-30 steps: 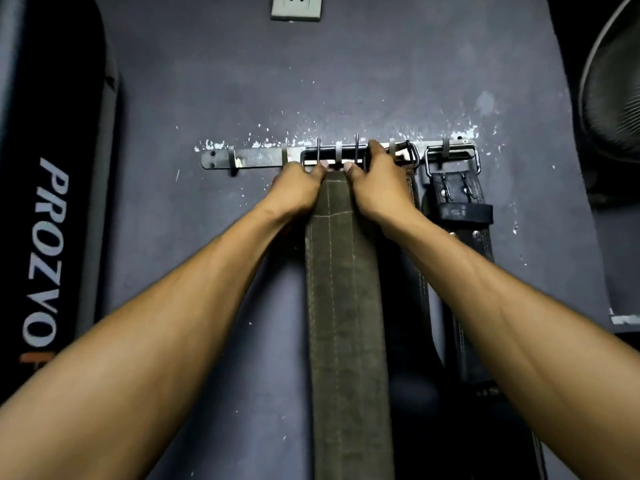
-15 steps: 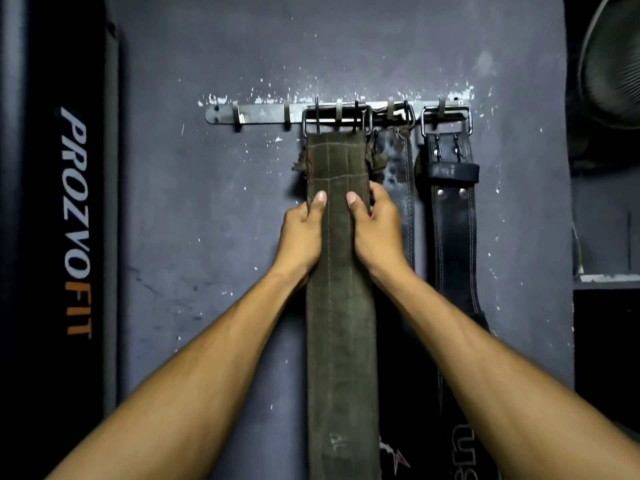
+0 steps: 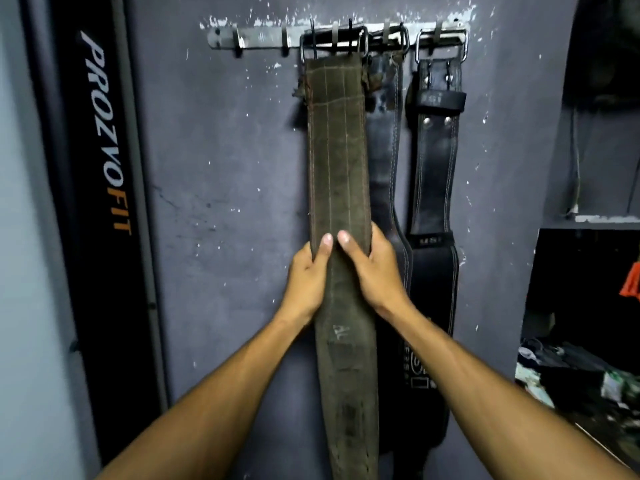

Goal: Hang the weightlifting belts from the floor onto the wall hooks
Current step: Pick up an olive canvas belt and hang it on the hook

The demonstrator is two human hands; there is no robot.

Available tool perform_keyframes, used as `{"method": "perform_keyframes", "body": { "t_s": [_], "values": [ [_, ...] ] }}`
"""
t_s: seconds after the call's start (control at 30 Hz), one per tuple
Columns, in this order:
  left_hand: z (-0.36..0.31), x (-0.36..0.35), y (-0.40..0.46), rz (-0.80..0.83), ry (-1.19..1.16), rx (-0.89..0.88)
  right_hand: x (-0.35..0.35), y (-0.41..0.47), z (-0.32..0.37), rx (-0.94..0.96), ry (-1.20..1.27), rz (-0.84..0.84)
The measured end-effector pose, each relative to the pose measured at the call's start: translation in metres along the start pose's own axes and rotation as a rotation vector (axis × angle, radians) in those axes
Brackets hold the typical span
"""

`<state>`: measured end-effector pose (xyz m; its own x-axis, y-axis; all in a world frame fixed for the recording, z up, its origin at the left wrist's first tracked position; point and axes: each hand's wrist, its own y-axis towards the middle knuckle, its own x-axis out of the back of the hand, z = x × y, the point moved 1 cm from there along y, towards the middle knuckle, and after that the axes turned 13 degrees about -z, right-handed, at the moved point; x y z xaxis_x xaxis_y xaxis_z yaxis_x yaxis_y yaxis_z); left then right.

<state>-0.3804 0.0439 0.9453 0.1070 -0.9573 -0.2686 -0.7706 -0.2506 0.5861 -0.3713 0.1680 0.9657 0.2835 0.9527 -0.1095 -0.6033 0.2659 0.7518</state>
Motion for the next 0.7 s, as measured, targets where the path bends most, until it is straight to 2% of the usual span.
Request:
{"method": "perform_keyframes", "body": {
  "t_s": [0.07, 0.17, 0.3, 0.43, 0.57, 0.63, 0.7],
  "values": [
    [0.021, 0.01, -0.034, -0.058, 0.163, 0.032, 0.007, -0.035, -0.016, 0.048, -0.177, -0.022],
    [0.022, 0.011, -0.05, -0.174, 0.161, 0.055, 0.01, -0.05, -0.016, 0.005, -0.129, -0.087],
    [0.022, 0.02, -0.085, -0.041, 0.07, 0.087, 0.026, -0.086, -0.034, -0.225, 0.15, 0.029],
    [0.057, 0.055, -0.16, -0.01, 0.192, 0.218, 0.043, -0.171, -0.065, -0.346, 0.059, 0.033],
    [0.048, 0.068, -0.18, -0.051, 0.198, 0.262, 0.034, -0.189, -0.046, -0.428, 0.135, -0.038],
    [0.043, 0.078, -0.189, 0.043, 0.169, 0.288, 0.039, -0.198, -0.041, -0.475, 0.187, 0.039],
    [0.048, 0.095, -0.209, 0.14, 0.203, 0.345, 0.053, -0.218, -0.044, -0.485, 0.131, 0.18]
  ]
}}
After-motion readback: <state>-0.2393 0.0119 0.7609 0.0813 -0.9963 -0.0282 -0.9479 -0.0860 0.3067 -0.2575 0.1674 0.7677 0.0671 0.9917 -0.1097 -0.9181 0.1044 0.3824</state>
